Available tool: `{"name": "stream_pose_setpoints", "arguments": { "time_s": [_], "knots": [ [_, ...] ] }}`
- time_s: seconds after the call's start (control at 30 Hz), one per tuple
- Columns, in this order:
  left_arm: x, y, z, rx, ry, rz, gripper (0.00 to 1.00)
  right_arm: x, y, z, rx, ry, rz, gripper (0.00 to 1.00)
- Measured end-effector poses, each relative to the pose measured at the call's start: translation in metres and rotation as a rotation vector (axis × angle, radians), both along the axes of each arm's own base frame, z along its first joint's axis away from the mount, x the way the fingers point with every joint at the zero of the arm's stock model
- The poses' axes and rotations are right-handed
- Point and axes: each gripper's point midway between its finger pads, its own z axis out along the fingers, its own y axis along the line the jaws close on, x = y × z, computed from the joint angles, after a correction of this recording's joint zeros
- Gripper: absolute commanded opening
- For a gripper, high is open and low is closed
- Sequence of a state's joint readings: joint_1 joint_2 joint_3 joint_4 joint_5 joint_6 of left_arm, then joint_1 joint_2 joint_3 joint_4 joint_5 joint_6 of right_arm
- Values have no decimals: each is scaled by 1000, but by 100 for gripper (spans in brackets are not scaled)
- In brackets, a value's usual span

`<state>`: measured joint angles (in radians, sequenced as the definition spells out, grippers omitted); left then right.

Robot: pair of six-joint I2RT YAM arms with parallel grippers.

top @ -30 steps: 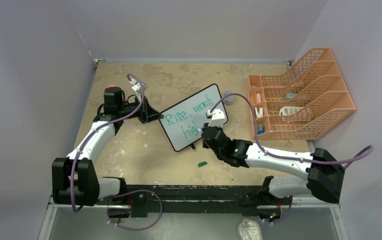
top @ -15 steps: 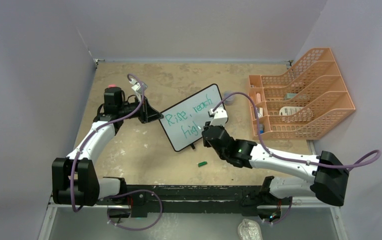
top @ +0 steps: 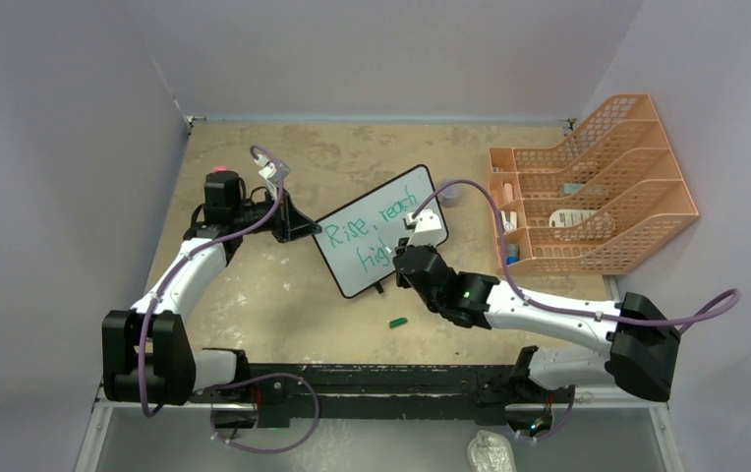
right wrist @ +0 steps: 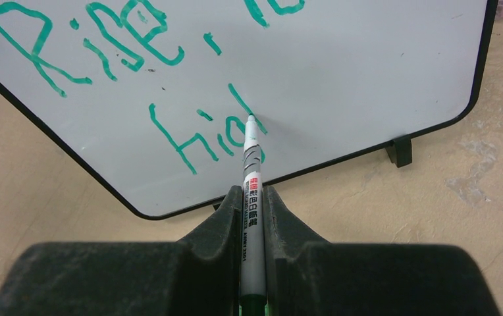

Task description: Write a sentence on the whiteboard

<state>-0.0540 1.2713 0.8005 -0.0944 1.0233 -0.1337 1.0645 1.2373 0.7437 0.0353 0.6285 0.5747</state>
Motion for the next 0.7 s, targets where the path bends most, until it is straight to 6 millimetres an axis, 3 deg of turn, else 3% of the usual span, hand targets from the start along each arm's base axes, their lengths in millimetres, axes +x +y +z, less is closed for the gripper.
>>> {"name": "stream_pose_setpoints", "arguments": {
  "time_s": [0.7],
  "knots": [
    [0,0,0,0,0,0,0,4,4,0,-5,-11,-1,0]
  ]
}}
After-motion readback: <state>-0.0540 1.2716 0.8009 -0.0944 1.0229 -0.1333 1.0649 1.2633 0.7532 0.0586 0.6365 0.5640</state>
